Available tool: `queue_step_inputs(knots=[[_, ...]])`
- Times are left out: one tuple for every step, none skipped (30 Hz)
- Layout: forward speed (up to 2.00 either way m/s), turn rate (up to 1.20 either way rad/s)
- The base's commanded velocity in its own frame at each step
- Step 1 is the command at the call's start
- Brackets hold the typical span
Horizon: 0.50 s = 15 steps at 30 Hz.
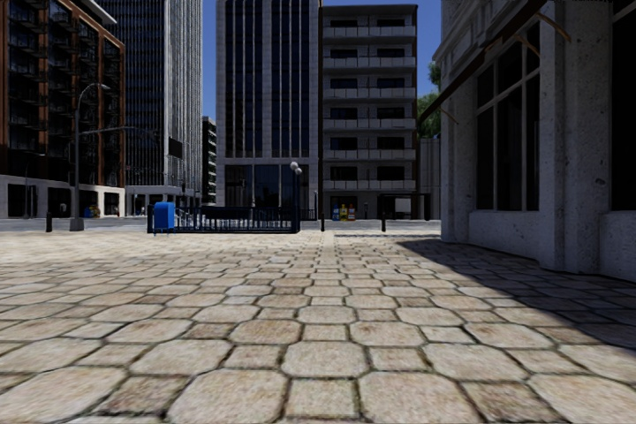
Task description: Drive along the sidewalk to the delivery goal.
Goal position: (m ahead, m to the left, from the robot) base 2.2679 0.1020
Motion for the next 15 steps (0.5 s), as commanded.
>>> queue_step_inputs(knots=[[2.00,0.00],[2.00,0.00],[2.00,0.00],[2.00,0.00],[2.00,0.00],[2.00,0.00],[2.00,0.00],[2.00,0.00],[2.00,0.00],[2.00,0.00],[2.00,0.00],[2.00,0.00],[2.00,0.00],[2.00,0.00],[2.00,0.00]])
